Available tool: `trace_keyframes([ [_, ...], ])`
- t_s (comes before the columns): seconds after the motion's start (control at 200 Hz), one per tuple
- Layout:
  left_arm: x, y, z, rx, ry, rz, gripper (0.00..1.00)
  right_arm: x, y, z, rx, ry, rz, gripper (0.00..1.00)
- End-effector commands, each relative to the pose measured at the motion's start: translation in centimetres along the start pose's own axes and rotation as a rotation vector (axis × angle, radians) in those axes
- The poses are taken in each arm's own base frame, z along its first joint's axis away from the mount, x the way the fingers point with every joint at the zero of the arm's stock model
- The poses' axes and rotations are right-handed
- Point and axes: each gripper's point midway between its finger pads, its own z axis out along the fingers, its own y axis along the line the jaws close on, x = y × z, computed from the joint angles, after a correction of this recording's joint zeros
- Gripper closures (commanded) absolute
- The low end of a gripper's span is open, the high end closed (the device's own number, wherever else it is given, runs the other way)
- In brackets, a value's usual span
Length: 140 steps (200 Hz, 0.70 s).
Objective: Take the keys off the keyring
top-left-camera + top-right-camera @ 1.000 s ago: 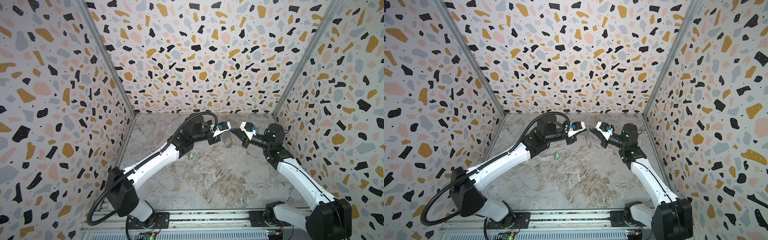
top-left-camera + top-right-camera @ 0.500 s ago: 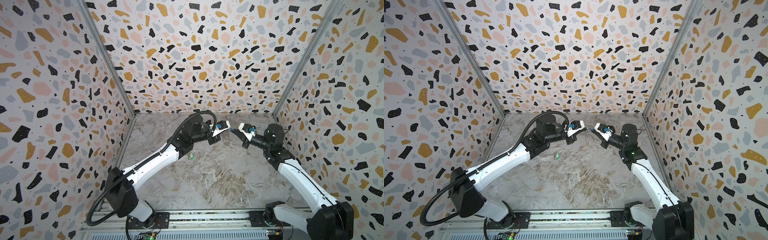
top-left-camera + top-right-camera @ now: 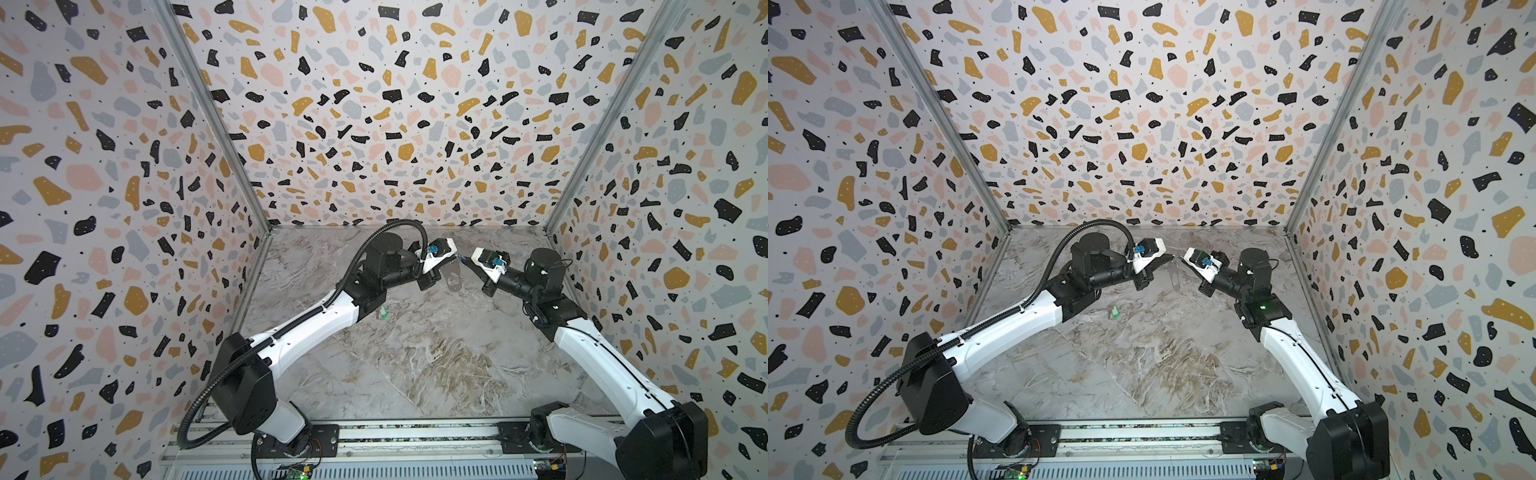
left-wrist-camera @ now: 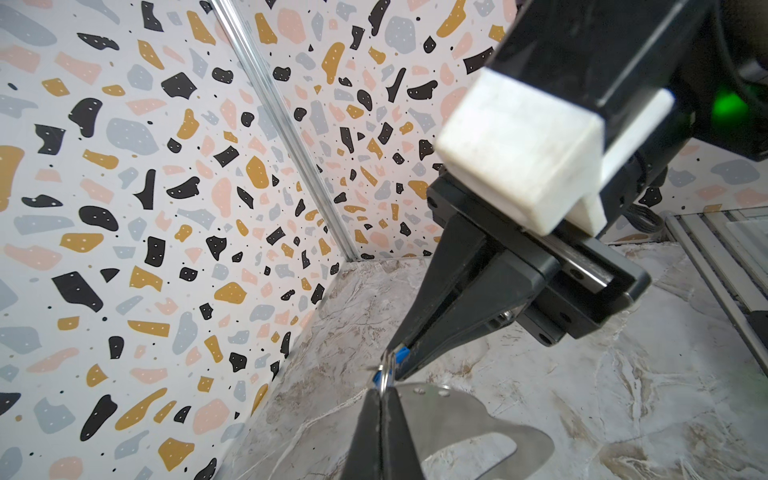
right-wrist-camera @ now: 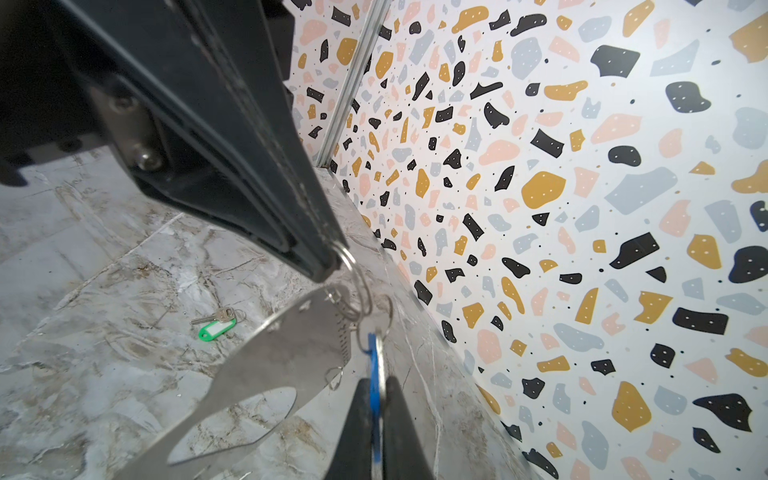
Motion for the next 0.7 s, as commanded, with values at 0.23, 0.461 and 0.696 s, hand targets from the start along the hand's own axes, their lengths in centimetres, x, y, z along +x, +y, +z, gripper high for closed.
trace_keyframes([
  [0.23,-4.69,1.83,-1.17,-0.071,-0.211,-0.016,1.00,-0.03,0.17,0.23,0.049,0.010,-0.060,1.00],
  [0.461,-4.50,1.74,-1.04,-0.066,-0.227,-0.041,1.00,-0.35,0.45,0.39,0.044,0.001,-0.065,1.00],
  [0.696,-4.37,1.60,-1.15,-0.041,-0.226,-0.049,1.00,-0.73,0.02,-0.50,0.048,0.030,-0.097,0.70],
])
